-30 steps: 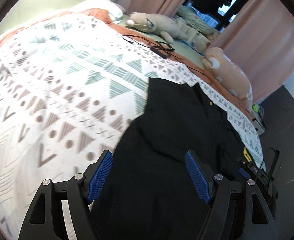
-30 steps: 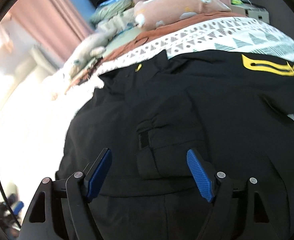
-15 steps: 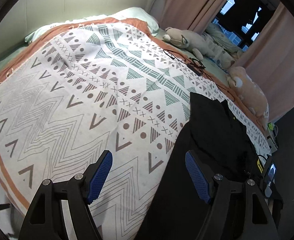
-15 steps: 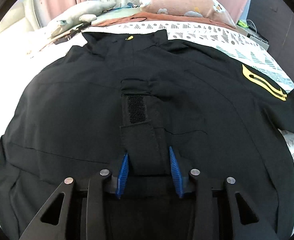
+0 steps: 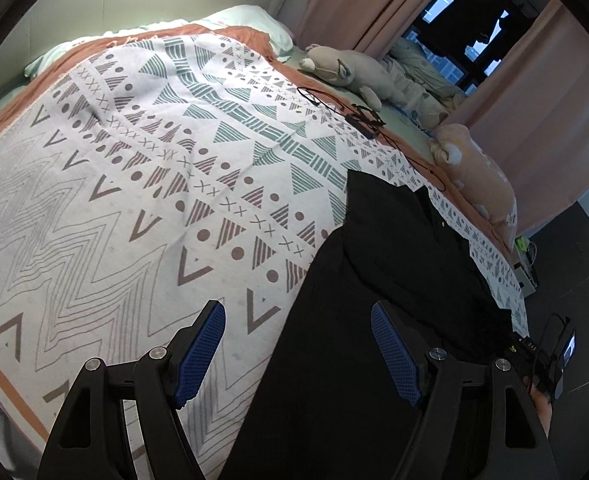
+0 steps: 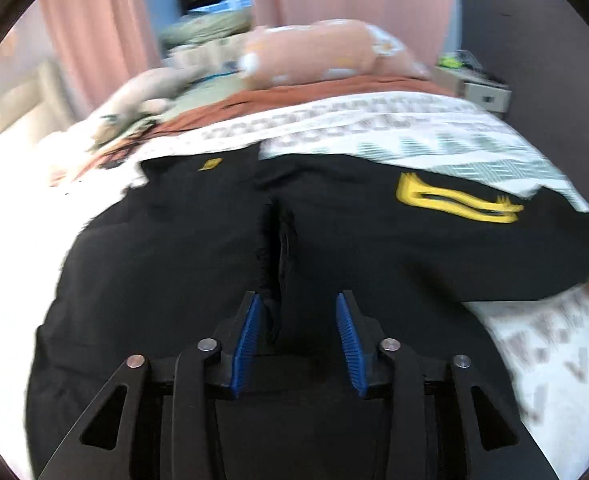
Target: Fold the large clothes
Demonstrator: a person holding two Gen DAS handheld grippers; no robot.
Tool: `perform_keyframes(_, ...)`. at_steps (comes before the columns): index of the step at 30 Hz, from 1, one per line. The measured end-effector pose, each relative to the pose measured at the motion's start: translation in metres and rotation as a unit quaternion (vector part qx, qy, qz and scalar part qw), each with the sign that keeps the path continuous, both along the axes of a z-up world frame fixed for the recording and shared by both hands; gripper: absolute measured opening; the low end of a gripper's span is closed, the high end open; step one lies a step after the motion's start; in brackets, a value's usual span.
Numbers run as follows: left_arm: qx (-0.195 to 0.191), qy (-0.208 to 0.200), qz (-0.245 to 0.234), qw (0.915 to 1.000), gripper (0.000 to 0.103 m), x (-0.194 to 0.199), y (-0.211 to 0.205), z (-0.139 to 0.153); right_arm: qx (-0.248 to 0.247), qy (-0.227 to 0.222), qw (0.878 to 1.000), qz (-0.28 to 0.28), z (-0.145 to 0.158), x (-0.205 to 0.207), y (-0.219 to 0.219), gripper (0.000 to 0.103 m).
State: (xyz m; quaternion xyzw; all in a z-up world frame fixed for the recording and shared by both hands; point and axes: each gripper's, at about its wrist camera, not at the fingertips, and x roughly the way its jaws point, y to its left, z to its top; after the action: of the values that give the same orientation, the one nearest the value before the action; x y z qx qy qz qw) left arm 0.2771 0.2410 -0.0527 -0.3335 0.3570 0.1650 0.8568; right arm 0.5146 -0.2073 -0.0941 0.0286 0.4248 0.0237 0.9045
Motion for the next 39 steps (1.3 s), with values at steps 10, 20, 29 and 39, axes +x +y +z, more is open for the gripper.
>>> perform_keyframes(10,-0.017,0.007,-0.046,0.9988,0.076,0.076,-0.029,-0.031,0.212,0.089,0.973,-0.032,-0.041,0.0,-0.082,0.041)
perform_keyframes(20,-0.004,0.035,-0.032,0.9989,0.076,0.116,-0.039,-0.072,0.243,0.129,0.961,-0.025,-0.093,0.036,-0.055,0.015)
perform_keyframes(29,0.012,0.029,-0.021,0.9993,0.076,0.121,-0.046,-0.072,0.23,0.093,0.966,-0.07,-0.087,0.055,-0.074,0.009)
perform_keyframes(39,0.055,-0.012,-0.023,0.9982,0.093,0.104,-0.073,-0.03,0.209,0.044,0.976,-0.044,-0.051,0.023,-0.079,0.065)
